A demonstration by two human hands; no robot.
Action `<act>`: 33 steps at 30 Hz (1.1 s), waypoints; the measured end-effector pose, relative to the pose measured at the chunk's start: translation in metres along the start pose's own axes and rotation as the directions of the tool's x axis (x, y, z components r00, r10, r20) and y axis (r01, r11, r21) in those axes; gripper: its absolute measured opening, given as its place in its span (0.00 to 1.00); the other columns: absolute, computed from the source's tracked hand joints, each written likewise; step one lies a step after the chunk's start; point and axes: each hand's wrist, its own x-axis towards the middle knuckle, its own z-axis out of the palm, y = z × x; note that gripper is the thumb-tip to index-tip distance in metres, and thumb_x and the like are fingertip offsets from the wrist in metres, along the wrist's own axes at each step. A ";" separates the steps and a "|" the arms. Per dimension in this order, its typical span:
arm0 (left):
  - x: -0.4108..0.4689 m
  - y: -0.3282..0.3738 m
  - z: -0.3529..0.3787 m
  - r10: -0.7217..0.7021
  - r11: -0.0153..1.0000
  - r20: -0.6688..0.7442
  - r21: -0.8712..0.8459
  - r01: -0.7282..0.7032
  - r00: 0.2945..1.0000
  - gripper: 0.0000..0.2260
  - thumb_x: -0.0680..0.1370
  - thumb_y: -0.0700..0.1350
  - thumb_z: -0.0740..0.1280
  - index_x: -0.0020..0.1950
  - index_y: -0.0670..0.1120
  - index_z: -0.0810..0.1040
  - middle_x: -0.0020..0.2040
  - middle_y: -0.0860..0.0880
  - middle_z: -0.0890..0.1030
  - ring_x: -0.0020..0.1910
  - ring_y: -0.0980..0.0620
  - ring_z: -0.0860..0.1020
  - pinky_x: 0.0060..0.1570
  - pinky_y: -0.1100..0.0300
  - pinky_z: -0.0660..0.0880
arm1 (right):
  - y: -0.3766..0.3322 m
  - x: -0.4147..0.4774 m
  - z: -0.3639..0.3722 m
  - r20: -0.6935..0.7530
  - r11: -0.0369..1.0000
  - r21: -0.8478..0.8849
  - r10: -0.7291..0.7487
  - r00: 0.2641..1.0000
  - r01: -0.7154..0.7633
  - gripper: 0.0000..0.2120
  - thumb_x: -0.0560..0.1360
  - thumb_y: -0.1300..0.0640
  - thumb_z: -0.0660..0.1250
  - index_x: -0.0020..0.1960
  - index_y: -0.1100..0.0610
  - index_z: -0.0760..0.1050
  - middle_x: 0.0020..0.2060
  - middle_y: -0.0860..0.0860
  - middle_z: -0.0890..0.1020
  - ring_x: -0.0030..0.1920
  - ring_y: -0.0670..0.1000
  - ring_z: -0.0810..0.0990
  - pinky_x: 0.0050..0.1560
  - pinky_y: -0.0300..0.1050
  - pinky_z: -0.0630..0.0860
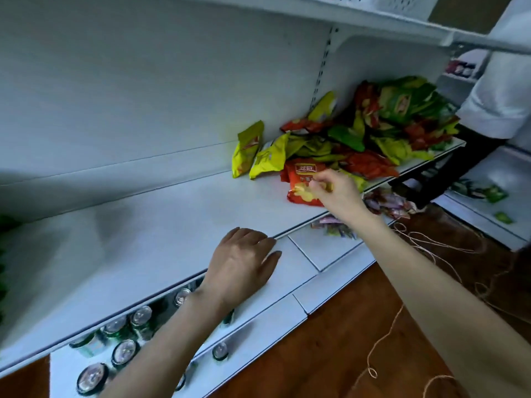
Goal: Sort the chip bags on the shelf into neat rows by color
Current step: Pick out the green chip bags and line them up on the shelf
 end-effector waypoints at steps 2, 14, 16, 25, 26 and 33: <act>0.015 0.002 0.013 0.012 1.000 0.001 0.005 -0.012 1.000 0.16 0.76 0.50 0.59 0.40 0.43 0.81 0.36 0.47 0.81 0.35 0.44 0.79 0.37 0.57 0.76 | 0.018 0.009 -0.004 0.009 1.000 0.016 0.016 1.000 -0.017 0.12 0.76 0.59 0.64 0.56 0.64 0.76 0.53 0.58 0.80 0.56 0.56 0.77 0.51 0.39 0.68; 0.153 -0.031 0.098 0.075 0.995 -0.013 -0.064 -0.076 0.997 0.14 0.74 0.49 0.61 0.43 0.43 0.83 0.37 0.47 0.82 0.34 0.45 0.80 0.36 0.60 0.74 | 0.112 0.112 -0.010 -0.094 0.998 0.008 0.070 0.993 -0.069 0.17 0.75 0.57 0.66 0.60 0.65 0.74 0.56 0.59 0.79 0.58 0.56 0.77 0.56 0.42 0.70; 0.177 -0.032 0.112 0.086 0.993 -0.013 -0.085 -0.087 0.996 0.14 0.74 0.49 0.61 0.44 0.42 0.83 0.37 0.46 0.82 0.34 0.45 0.80 0.34 0.60 0.75 | 0.131 0.126 -0.018 -0.136 0.997 -0.005 0.080 0.988 -0.081 0.17 0.75 0.57 0.67 0.60 0.65 0.74 0.56 0.60 0.79 0.58 0.57 0.77 0.57 0.43 0.70; 0.251 -0.023 0.171 0.021 0.990 0.013 -0.140 -0.019 1.000 0.14 0.75 0.49 0.61 0.45 0.42 0.83 0.39 0.45 0.82 0.37 0.44 0.81 0.34 0.59 0.78 | 0.214 0.190 -0.033 -0.067 0.974 -0.225 -0.006 0.998 -0.009 0.22 0.74 0.51 0.67 0.64 0.61 0.72 0.62 0.58 0.74 0.65 0.58 0.69 0.62 0.47 0.66; 0.259 -0.021 0.177 -0.009 0.992 0.012 -0.129 0.010 1.000 0.15 0.75 0.49 0.61 0.46 0.41 0.83 0.40 0.45 0.82 0.38 0.45 0.81 0.34 0.59 0.79 | 0.220 0.202 -0.031 -0.012 0.964 -0.264 -0.021 1.000 0.017 0.24 0.74 0.50 0.67 0.66 0.60 0.70 0.64 0.58 0.72 0.66 0.58 0.67 0.64 0.48 0.64; 0.311 0.005 0.215 -0.327 0.942 -0.138 -0.124 0.312 0.935 0.22 0.76 0.53 0.61 0.63 0.39 0.75 0.57 0.39 0.79 0.54 0.40 0.79 0.51 0.56 0.74 | 0.259 0.259 -0.059 0.042 0.952 -0.159 -0.260 0.965 0.263 0.18 0.78 0.56 0.62 0.66 0.60 0.71 0.62 0.57 0.76 0.61 0.57 0.74 0.57 0.47 0.70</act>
